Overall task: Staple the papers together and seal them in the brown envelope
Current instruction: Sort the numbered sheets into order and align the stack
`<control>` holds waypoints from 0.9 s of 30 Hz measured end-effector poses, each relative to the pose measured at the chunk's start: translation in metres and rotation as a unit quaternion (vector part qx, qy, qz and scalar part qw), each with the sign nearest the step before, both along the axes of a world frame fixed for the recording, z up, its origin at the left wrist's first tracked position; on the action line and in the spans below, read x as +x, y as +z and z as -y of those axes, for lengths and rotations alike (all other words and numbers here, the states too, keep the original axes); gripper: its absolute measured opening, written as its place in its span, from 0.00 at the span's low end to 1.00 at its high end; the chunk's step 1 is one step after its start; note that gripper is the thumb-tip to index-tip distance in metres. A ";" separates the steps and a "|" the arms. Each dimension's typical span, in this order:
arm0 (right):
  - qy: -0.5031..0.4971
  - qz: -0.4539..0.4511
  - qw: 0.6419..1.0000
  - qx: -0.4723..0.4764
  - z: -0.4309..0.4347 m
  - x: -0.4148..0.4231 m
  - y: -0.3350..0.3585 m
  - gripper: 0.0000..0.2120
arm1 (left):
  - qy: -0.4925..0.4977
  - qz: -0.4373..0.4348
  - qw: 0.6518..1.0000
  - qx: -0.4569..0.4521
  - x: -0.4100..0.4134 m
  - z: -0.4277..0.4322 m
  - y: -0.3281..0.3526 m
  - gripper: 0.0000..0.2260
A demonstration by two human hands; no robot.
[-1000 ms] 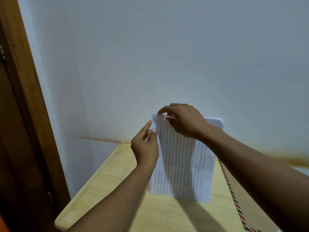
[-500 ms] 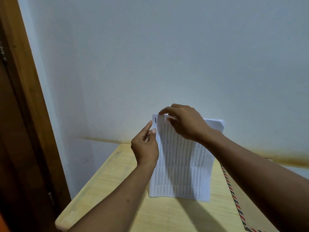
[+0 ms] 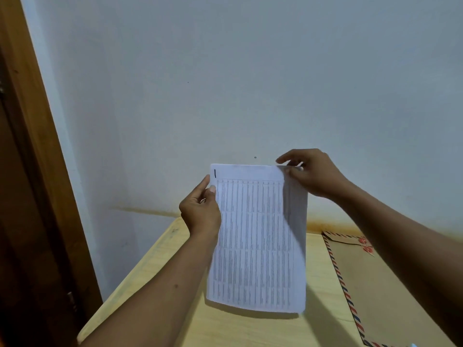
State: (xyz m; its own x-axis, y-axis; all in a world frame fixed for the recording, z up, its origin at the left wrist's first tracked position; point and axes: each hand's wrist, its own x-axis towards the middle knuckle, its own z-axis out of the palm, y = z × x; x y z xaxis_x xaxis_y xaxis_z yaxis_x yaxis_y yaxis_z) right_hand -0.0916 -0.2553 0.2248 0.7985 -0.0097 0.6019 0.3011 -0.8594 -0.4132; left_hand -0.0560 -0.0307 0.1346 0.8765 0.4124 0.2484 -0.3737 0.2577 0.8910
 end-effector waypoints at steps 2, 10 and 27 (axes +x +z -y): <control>0.036 -0.019 0.991 0.131 0.004 -0.002 -0.008 0.16 | 0.003 0.001 1.000 0.009 0.001 -0.001 0.001 0.14; 0.030 0.018 0.937 0.347 -0.015 -0.001 -0.044 0.18 | -0.004 -0.005 0.998 0.069 -0.005 0.001 -0.001 0.14; -0.032 -0.006 0.930 0.366 -0.013 0.014 -0.053 0.21 | -0.042 -0.028 0.997 0.054 0.001 -0.011 -0.002 0.14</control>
State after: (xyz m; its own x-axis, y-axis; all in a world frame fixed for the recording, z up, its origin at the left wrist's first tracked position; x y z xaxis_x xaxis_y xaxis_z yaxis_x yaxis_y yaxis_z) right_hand -0.0775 -0.2426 0.1722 0.7886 -0.4613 0.4065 0.2509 -0.3622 -0.8977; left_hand -0.0551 -0.0200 0.1323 0.9203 0.3108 0.2376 -0.3046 0.1883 0.9337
